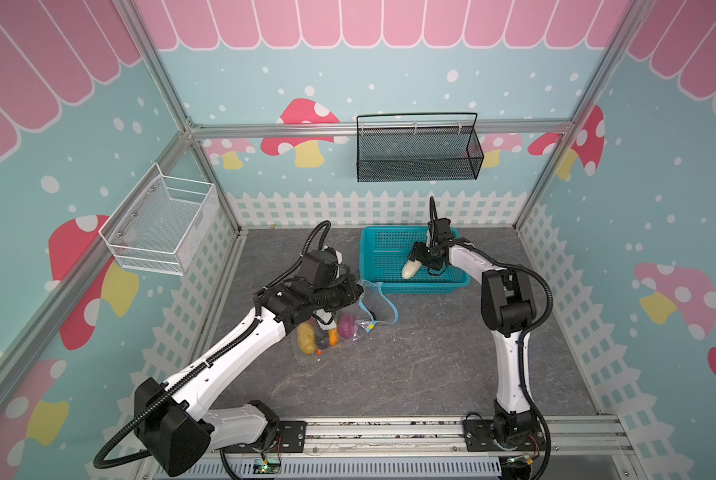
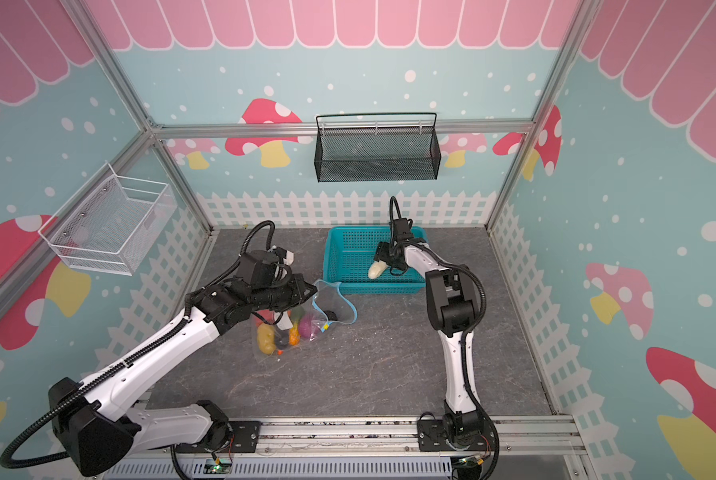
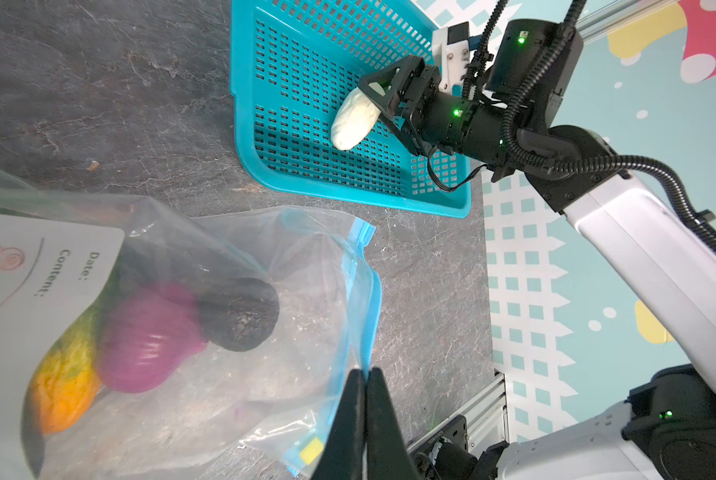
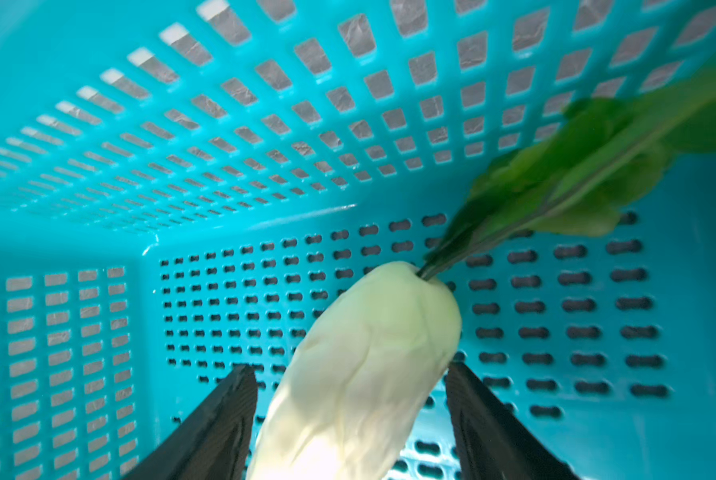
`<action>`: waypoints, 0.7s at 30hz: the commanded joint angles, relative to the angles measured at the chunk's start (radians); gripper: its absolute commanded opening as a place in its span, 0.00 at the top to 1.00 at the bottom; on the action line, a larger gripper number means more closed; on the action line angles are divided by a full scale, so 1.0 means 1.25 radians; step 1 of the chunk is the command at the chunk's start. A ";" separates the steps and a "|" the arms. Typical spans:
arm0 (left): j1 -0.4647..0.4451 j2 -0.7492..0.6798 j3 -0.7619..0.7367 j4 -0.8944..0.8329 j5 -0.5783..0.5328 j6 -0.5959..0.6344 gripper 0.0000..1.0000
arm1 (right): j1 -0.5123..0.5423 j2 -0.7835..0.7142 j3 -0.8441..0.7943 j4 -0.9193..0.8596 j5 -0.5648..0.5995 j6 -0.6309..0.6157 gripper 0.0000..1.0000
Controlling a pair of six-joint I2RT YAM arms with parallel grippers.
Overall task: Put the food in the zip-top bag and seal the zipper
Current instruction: 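Lower the right gripper onto the white radish and close on it, then lift the white radish and carry it toward the bag opening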
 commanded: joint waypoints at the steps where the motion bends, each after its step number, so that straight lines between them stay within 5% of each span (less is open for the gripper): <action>1: 0.007 -0.015 -0.004 0.008 -0.002 0.009 1.00 | -0.005 0.034 0.032 -0.042 0.005 -0.016 0.28; 21: 0.011 -0.019 -0.001 0.005 0.001 0.010 1.00 | -0.013 0.006 0.019 -0.052 -0.076 -0.031 0.57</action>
